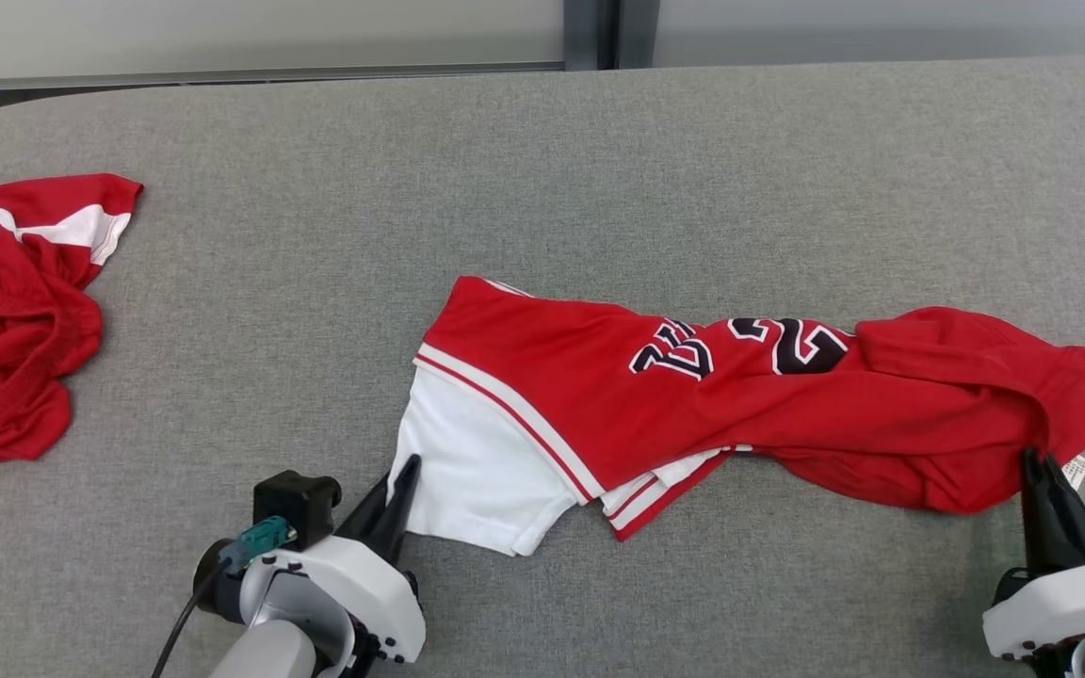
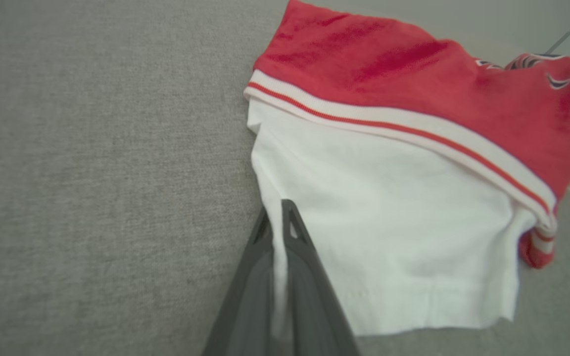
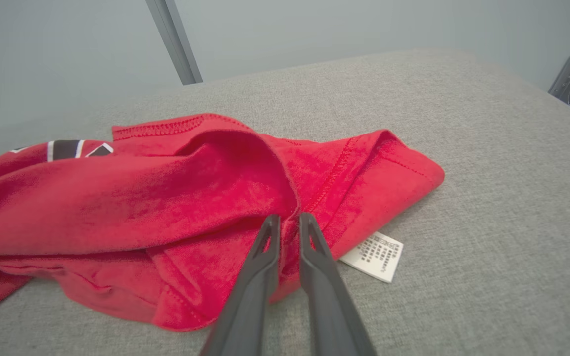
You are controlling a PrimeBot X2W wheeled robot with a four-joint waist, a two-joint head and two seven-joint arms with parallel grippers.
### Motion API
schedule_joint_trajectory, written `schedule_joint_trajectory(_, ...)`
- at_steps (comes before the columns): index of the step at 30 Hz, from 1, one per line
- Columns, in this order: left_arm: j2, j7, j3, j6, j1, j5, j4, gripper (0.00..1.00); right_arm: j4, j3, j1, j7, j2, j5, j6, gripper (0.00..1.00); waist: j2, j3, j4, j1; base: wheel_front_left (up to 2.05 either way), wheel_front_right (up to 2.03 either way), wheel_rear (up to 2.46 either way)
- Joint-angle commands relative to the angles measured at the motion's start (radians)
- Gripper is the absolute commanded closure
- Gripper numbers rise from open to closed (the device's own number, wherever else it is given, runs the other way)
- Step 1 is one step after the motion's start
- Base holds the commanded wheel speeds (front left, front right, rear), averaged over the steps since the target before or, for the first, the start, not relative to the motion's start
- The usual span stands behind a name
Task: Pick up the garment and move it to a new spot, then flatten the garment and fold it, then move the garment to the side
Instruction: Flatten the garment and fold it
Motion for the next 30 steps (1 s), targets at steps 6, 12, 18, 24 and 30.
schedule_joint_trajectory(6,0.017,-0.060,0.041,0.022,-0.033,-0.013,-0.064,1.00,-0.065,-0.001,-0.022,-0.023,-0.014,0.004,0.000,1.00,0.0000,0.005,0.000,0.0000,0.00,0.00,0.00)
schedule_joint_trajectory(12,0.045,-0.114,0.105,0.055,-0.066,-0.012,-0.245,1.00,-0.202,-0.010,-0.048,-0.013,-0.027,-0.012,0.000,1.00,0.0000,0.006,-0.002,0.0000,0.00,0.00,0.00)
schedule_joint_trajectory(18,0.071,-0.133,0.166,0.085,-0.113,0.000,-0.468,1.00,-0.310,-0.030,-0.110,0.009,-0.061,-0.002,0.000,1.00,0.0000,-0.015,-0.009,0.0000,0.00,0.00,0.00)
schedule_joint_trajectory(24,0.107,-0.113,0.198,0.090,-0.237,0.027,-0.624,1.00,-0.413,-0.054,-0.200,0.017,-0.108,0.011,0.000,1.00,0.0000,-0.051,-0.007,0.0000,0.00,0.00,0.00)
schedule_joint_trajectory(30,0.138,-0.045,0.212,0.099,-0.385,0.054,-0.721,1.00,-0.504,-0.070,-0.302,0.043,-0.143,0.029,0.000,1.00,0.0000,-0.081,-0.015,0.0000,0.00,0.00,0.00)
